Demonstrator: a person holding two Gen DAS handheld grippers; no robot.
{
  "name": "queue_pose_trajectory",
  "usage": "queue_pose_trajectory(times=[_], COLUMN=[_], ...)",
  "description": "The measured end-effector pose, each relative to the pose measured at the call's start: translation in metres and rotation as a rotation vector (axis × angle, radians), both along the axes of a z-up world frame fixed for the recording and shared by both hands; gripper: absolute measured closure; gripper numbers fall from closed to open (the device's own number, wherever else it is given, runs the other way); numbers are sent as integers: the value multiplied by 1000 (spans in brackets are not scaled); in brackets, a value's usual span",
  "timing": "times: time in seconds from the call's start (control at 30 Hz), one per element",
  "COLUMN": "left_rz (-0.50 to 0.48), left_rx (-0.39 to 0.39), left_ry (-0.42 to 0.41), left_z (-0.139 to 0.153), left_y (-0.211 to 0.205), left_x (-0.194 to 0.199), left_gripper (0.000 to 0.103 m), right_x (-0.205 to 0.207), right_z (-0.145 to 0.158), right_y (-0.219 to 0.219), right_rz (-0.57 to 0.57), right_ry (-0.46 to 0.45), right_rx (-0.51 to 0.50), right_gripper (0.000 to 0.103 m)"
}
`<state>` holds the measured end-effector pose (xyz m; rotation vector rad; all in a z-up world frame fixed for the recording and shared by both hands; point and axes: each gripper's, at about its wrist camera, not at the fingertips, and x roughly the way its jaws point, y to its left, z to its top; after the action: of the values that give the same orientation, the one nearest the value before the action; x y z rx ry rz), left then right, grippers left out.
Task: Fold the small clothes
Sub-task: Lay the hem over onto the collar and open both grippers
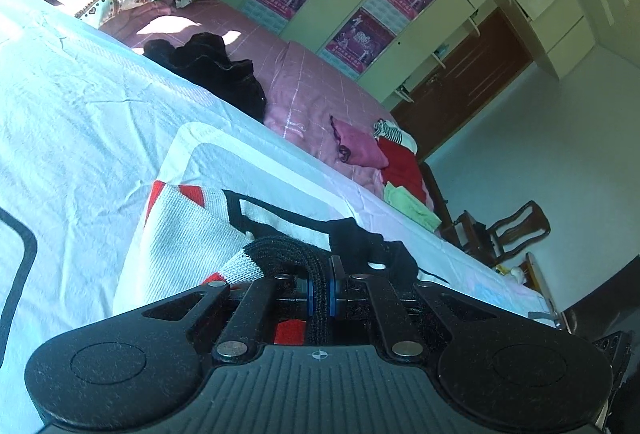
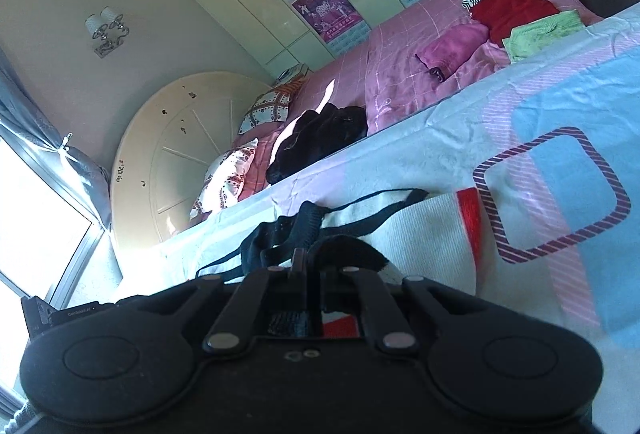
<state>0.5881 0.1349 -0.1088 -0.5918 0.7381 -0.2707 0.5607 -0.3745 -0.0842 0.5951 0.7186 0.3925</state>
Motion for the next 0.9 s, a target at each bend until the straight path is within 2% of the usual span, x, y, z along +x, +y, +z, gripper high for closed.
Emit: queue_pose_trajectory(times=[0.23,0.3,0.33,0.4,0.43,0.47,0.57,0.7,0.77,0.9], left_rz=[-24,-5,4,18,32,49,44,-38,-90,-166], left_rx=[-2,-16,-34,-12,8,31,87,201,258,402], left_ry=[69,103,101,53,34,6,-55,-40,-23,9], left_z=[-27,-34,-35,-30,-26,-22,-11,-10,-14,-20], left_y=[-9,-9,-7,-4,-2,2,16,11,2,-21], left_x=[51,58,57,49,45,40,39,54,63,74], left_gripper=[97,96,93,71,43,20,19,24,34,36], right_x=[43,53,52,46,41,37,33,40,45,57], right_z=[-16,-19,-17,-12,-10,-9,-14,-23,-27,-33], right_y=[1,1,-1,-11,-16,-19,-23,-16,-9,4], right_rz=[-42,-71,-108,-158,-172,-171,-141,-114,-102,-63], right_ry=[54,46,20,-31,-47,-59,-57,-30,-26,-28], right_rx=[-16,-45,-64,-53,-51,-63,-110,-140,-163,-224], right_gripper=[95,90,79,65,62,62,64,64,64,64])
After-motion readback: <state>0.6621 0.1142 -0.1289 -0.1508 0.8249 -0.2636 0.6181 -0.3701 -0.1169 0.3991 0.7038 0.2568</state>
